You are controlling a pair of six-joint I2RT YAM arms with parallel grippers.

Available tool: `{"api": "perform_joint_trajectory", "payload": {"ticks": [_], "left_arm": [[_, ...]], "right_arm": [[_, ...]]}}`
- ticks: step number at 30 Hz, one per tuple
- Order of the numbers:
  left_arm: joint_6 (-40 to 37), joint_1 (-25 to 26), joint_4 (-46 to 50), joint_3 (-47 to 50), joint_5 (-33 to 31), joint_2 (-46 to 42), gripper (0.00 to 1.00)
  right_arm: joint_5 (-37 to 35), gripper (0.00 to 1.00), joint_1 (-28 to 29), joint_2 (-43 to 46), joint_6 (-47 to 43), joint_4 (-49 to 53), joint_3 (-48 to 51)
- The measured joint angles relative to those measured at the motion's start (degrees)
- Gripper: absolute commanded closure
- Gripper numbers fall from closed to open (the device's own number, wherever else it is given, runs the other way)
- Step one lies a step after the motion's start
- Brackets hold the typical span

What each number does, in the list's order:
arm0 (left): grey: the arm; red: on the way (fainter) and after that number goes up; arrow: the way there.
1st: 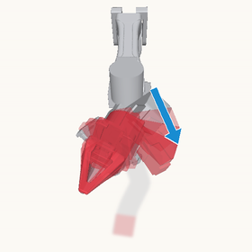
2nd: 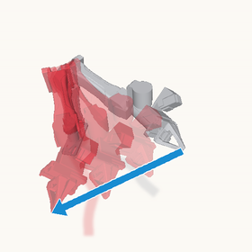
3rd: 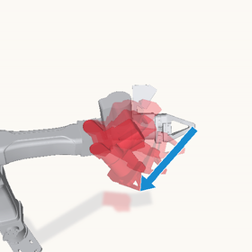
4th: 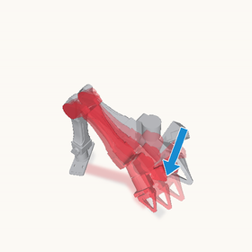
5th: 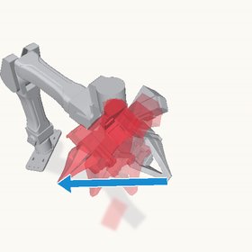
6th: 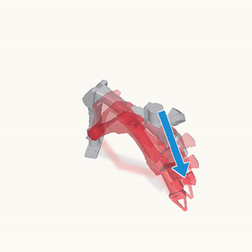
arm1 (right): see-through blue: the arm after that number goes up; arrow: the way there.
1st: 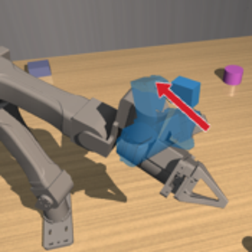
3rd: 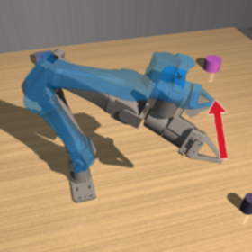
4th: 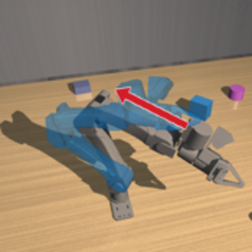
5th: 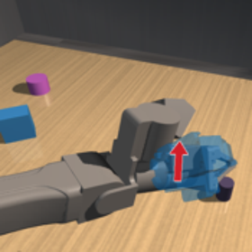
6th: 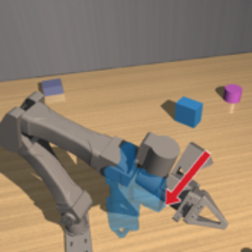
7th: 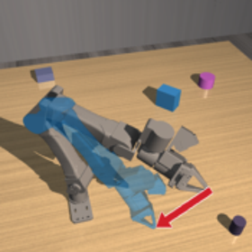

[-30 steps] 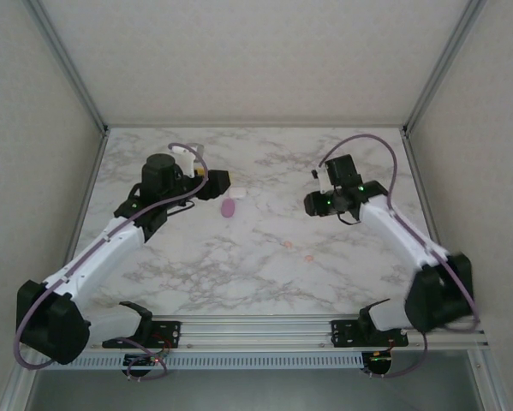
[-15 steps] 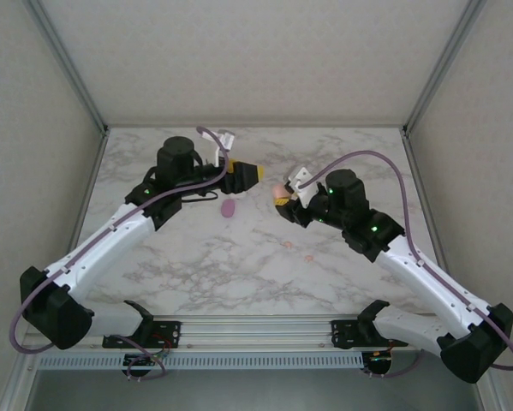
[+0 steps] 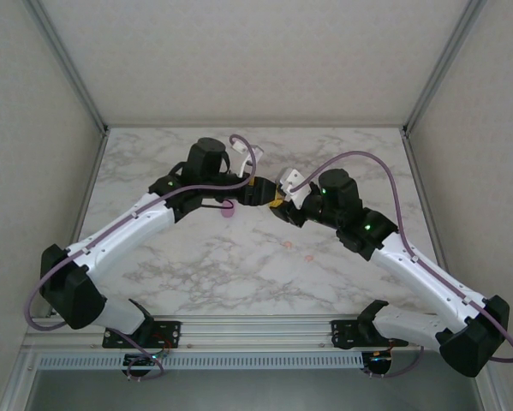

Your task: Insert the wireless bluetooth earbuds into the charging case

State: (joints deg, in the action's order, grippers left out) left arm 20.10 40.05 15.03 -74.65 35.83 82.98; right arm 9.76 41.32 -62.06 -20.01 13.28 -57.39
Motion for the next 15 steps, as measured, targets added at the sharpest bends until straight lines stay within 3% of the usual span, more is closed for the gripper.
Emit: {"api": "perform_joint_trajectory", "payload": {"ticks": [5, 8, 12, 15], "left_arm": [[-0.9, 0.2, 1.5, -1.1, 0.5, 0.5, 0.72], [-0.8, 0.2, 1.7, -1.1, -0.4, 0.5, 0.83], [0.2, 0.2, 1.7, -1.1, -1.4, 0.4, 0.94], [4.0, -0.5, -0.5, -0.2, -1.2, -0.2, 0.95]], "right_arm": [[-1.2, 0.67, 0.3, -1.1, -0.3, -0.2, -0.3], [-2.0, 0.64, 0.4, -1.7, -1.0, 0.3, -0.8], [-2.4, 0.51, 0.3, -1.9, -1.9, 1.1, -1.2], [-2.7, 0.47, 0.3, -0.6, -2.8, -0.3, 0.0]]}}
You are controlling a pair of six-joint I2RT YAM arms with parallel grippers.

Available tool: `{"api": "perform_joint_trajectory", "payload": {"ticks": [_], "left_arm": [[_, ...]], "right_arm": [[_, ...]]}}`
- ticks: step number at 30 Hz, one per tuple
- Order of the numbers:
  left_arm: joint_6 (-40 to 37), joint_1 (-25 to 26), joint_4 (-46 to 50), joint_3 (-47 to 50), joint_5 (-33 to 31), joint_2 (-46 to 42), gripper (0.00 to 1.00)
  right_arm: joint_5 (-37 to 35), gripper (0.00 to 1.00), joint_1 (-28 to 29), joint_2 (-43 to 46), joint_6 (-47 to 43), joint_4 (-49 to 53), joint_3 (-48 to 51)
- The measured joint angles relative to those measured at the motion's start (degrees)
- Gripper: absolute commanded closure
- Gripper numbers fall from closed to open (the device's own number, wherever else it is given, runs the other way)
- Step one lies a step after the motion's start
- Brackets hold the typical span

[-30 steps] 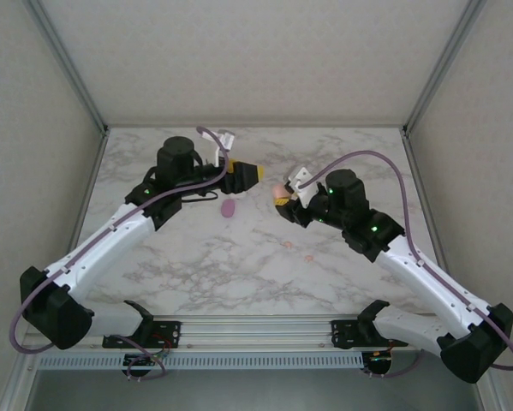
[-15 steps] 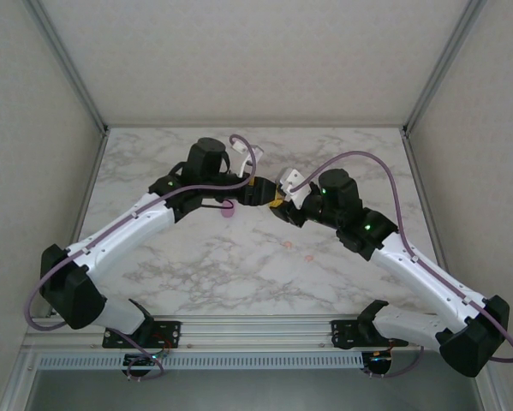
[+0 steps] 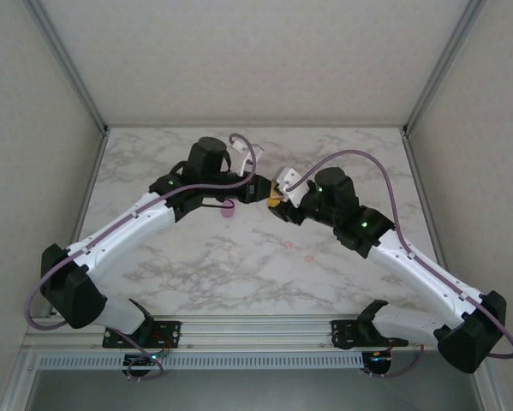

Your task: Insert the wireless bluetooth earbuds into the charging case

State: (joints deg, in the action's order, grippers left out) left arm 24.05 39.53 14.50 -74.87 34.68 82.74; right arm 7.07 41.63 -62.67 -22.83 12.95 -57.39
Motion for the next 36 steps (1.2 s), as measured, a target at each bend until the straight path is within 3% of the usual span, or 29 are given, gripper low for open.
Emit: {"api": "perform_joint_trajectory", "payload": {"ticks": [6, 15, 27, 33, 36], "left_arm": [[11.0, -3.5, -9.0, 4.7, 2.7, -2.6, 0.93], [20.4, -3.6, -16.4, 5.6, 7.3, -4.0, 0.92], [23.5, -3.6, -19.0, 5.6, 12.1, -4.3, 0.91], [23.8, -3.6, -19.0, 5.6, 12.7, -4.3, 0.91], [23.8, -3.6, -18.9, 5.6, 12.8, -4.3, 0.91]], "right_arm": [[2.1, 0.43, -1.4, 7.2, -1.6, -6.1, 6.9], [9.1, 0.41, -4.4, 5.9, -1.1, -15.4, 7.1], [20.1, 0.48, -8.4, 3.3, 0.5, -18.3, 6.4], [21.3, 0.47, -8.5, 3.2, 0.2, -18.5, 5.8], [21.1, 0.52, -8.5, 3.3, -0.3, -18.5, 5.8]]}}
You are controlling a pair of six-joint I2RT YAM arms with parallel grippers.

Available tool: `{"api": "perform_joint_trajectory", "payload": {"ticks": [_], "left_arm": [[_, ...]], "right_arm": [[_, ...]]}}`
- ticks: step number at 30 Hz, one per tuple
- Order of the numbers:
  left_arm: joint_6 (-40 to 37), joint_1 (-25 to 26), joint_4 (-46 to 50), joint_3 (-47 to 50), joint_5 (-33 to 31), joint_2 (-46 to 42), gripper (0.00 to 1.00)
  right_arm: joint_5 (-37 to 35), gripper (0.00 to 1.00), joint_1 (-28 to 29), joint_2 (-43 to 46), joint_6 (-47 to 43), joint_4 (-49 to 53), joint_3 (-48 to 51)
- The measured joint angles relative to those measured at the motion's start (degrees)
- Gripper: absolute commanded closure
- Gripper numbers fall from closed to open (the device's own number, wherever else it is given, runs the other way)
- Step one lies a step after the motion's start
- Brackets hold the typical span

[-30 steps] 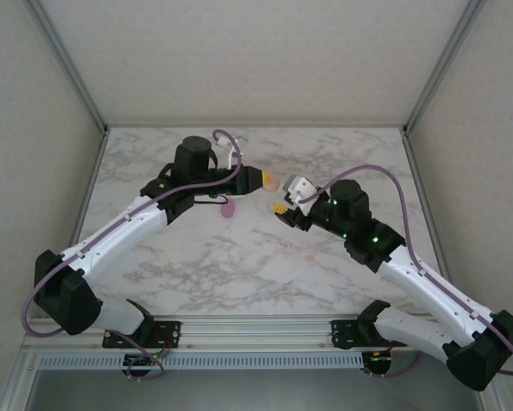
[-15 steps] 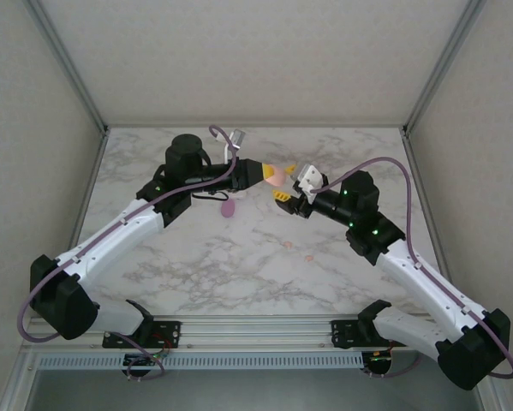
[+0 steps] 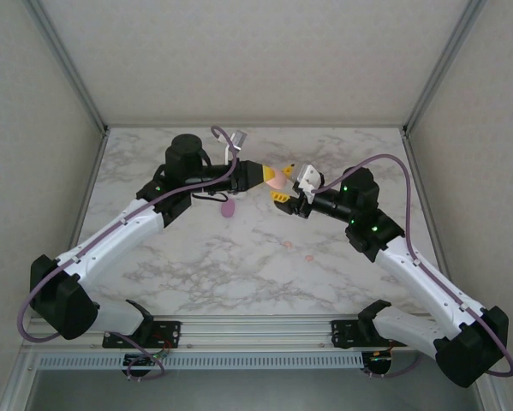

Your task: Insert the wireless bluetooth earbuds into the charging case

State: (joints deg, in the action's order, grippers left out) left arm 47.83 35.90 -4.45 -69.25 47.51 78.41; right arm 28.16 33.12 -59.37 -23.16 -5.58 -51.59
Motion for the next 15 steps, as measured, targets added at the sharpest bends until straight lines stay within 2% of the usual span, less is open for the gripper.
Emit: {"api": "perform_joint_trajectory", "payload": {"ticks": [9, 15], "left_arm": [[0.0, 0.0, 0.1, -0.1, 0.0, 0.0, 0.91], [0.0, 0.0, 0.2, -0.8, 0.0, 0.0, 0.91]], "right_arm": [[-1.0, 0.48, -0.2, 0.5, -1.0, 0.2, -0.2], [-1.3, 0.51, -0.2, 1.2, -1.3, -0.4, -0.2]]}}
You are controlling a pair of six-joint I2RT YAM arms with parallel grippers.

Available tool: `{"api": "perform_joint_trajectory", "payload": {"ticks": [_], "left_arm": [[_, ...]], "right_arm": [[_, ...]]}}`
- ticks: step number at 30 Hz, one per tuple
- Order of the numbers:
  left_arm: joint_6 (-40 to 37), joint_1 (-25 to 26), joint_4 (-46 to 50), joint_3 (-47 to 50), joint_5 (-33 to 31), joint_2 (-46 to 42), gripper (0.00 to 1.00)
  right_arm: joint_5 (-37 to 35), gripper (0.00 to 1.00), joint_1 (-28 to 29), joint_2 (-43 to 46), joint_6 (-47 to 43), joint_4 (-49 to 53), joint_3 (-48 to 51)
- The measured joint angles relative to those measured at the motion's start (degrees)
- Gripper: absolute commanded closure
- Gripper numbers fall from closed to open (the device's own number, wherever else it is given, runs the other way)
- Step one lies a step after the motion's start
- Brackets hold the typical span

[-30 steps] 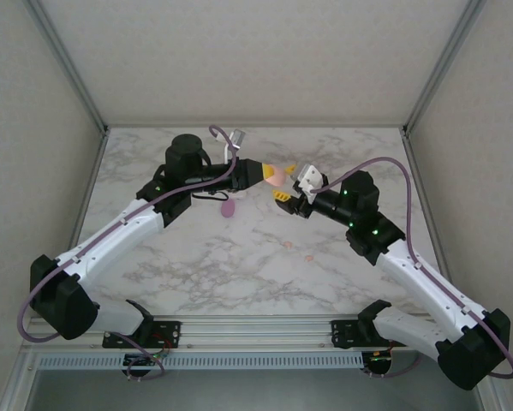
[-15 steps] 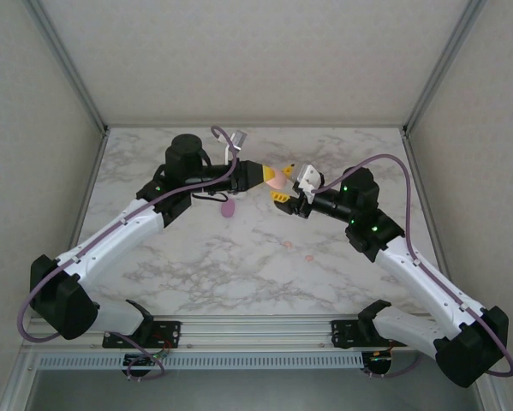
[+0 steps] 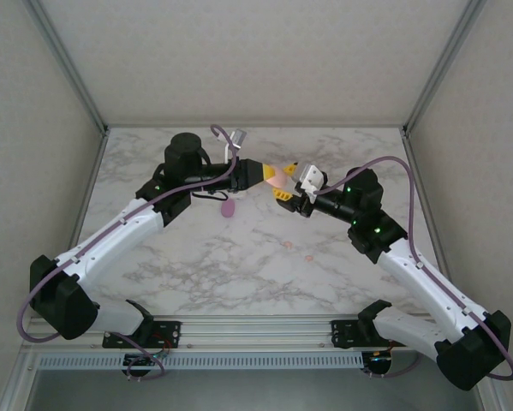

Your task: Insert the wireless bluetooth earbuds into the charging case

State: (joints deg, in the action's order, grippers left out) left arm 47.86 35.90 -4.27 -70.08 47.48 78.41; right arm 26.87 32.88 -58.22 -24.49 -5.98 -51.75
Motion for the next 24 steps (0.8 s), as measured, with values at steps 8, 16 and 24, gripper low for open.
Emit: {"api": "perform_joint_trajectory", "payload": {"ticks": [8, 16, 24], "left_arm": [[0.0, 0.0, 0.3, -0.3, 0.0, 0.0, 0.91], [0.0, 0.0, 0.9, -0.6, 0.0, 0.1, 0.89], [-0.4, 0.0, 1.8, -0.7, -0.2, 0.1, 0.75]], "right_arm": [[0.1, 0.48, 0.0, 0.0, 0.2, -0.9, 0.0], [0.4, 0.49, 0.0, 0.0, 0.2, -1.1, 0.0], [1.7, 0.65, -0.2, -0.1, 1.6, 0.1, -0.3]]}}
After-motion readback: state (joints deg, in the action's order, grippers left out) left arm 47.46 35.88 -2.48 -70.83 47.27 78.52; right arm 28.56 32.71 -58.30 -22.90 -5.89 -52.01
